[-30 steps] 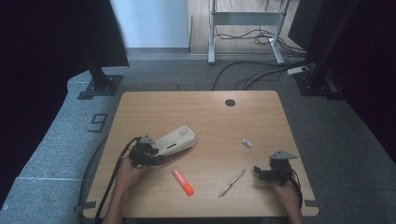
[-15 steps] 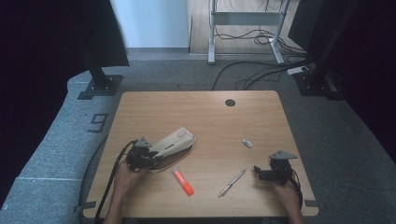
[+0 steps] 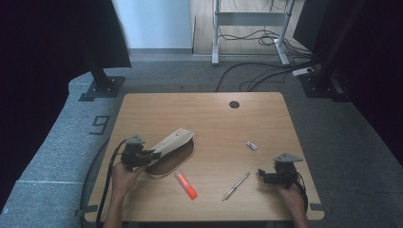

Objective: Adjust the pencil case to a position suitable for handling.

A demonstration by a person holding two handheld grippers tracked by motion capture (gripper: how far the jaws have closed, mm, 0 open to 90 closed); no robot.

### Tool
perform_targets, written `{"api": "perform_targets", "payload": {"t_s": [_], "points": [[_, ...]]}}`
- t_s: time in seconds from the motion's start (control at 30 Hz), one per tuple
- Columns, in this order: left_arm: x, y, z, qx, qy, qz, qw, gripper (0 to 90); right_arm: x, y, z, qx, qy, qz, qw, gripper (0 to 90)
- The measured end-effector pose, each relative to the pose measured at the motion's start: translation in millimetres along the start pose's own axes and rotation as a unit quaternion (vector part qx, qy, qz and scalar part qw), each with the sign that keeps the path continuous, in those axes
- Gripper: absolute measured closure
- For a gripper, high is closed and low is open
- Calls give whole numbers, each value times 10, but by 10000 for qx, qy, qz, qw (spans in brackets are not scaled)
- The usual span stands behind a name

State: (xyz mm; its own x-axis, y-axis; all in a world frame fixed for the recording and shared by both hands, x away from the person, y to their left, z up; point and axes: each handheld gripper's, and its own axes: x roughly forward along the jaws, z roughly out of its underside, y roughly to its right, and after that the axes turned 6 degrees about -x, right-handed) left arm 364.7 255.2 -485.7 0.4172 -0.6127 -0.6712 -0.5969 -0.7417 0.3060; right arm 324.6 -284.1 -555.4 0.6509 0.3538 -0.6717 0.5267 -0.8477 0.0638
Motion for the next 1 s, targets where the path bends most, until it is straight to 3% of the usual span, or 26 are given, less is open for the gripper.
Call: {"api": "perform_targets", "payload": {"t_s": [0.2, 0.8, 1.0], "points": [[-26, -91, 15, -252, 156, 249, 9992, 755, 0, 1, 0, -3, 1, 2, 10000, 122], [-27, -88, 16, -160, 119, 268, 9994, 747, 0, 11, -33, -7, -132, -53, 9999, 125], [-29, -81, 13, -146, 103, 250, 9995, 747, -27, 36, -81, 81, -76, -186, 9998, 125]]}}
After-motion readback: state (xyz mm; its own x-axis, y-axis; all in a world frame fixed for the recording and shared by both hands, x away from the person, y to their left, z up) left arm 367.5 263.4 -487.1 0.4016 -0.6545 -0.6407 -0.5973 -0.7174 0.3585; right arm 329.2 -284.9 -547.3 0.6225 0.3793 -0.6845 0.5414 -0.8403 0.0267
